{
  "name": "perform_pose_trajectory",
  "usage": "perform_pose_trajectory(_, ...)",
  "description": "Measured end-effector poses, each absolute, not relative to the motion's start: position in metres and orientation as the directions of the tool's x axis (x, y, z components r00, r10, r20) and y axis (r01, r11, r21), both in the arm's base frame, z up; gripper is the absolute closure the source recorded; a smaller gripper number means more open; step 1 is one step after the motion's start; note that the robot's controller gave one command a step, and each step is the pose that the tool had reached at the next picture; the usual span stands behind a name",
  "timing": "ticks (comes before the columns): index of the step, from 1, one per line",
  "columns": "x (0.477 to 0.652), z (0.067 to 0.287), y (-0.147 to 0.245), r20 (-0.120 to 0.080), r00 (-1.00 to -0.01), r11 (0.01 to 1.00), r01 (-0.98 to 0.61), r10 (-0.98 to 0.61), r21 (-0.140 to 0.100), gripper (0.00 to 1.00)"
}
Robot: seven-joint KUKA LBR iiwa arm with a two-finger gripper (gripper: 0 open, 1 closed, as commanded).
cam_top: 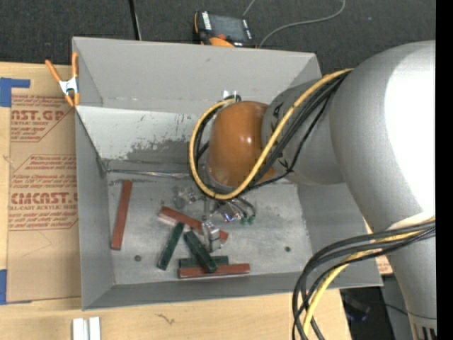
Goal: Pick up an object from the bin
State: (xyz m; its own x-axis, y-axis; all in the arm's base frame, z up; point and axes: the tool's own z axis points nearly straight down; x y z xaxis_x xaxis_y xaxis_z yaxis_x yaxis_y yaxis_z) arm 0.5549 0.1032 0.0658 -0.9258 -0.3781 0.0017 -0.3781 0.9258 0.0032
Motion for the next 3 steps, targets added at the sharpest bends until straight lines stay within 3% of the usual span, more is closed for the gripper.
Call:
perform_pose_trajectory(1,0.556,0.071,0.101,-0.003,-0.927,0.927,-0.375,-0.375,0.0,1.0)
perform_pose_trajectory(2,0.543,0.196,0.13,-0.01,-0.902,0.902,-0.431,-0.431,-0.001,1.0)
perform_pose_trajectory(3,0.537,0.315,0.09,-0.007,-0.686,0.686,-0.728,-0.728,-0.005,1.0)
